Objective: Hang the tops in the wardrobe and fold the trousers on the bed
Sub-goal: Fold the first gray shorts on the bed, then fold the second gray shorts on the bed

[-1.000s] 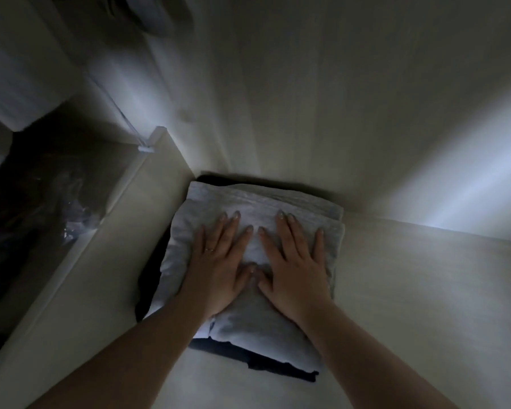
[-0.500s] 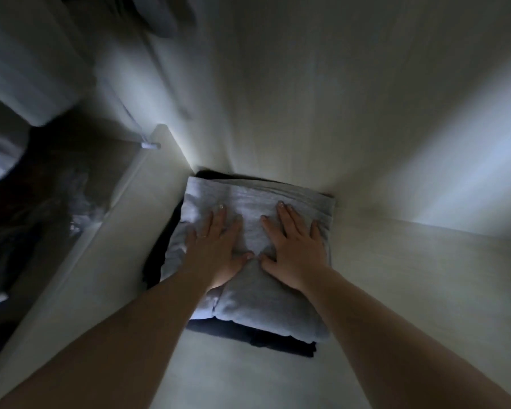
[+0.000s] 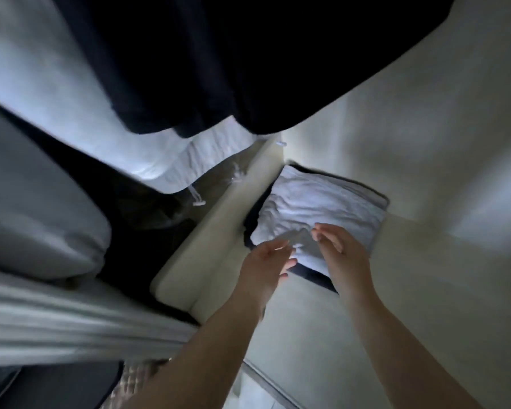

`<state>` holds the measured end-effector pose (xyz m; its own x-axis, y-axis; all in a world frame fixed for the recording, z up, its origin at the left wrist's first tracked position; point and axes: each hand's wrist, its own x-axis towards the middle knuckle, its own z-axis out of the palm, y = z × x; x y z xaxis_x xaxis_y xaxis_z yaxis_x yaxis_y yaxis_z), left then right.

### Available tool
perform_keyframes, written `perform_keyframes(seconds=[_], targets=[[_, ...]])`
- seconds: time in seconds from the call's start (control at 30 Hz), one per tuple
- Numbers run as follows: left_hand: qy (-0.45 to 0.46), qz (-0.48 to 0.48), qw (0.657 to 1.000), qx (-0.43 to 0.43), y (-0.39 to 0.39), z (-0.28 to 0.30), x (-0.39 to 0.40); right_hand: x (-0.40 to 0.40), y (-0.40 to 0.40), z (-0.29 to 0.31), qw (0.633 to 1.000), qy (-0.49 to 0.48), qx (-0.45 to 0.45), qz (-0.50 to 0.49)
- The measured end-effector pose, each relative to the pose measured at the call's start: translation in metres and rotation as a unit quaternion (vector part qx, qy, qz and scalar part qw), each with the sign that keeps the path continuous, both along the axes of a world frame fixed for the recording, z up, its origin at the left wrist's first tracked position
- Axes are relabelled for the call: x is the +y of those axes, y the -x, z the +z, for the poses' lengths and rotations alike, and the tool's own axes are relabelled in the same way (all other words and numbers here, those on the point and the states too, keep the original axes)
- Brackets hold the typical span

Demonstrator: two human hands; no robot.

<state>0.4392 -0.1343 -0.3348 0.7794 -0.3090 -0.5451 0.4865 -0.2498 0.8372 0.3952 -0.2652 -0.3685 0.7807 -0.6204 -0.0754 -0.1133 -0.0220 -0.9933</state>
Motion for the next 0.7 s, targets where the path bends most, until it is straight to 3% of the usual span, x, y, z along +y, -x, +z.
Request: perform_keyframes(seconds=[0.17, 0.37, 0.47, 0.7], targets=[[0.061, 0.104, 0.992, -0.024, 0.065, 0.057, 0.074, 0.074, 0.035, 0.064, 0.982, -0.068, -0.062, 0.167], [0.092, 0.199, 0.968, -0.122, 0.170, 0.123, 0.193, 0.180, 0.103, 0.141, 0.925, -0.083, -0.134, 0.345], [0.117, 0.262, 0.940, -0.182, 0.229, 0.157, 0.251, 0.241, 0.136, 0.170, 0.894, -0.103, -0.165, 0.404], [0.080, 0.418, 0.851, -0.309, 0.388, 0.204, 0.393, 0.411, 0.253, 0.227, 0.783, -0.108, -0.188, 0.584]])
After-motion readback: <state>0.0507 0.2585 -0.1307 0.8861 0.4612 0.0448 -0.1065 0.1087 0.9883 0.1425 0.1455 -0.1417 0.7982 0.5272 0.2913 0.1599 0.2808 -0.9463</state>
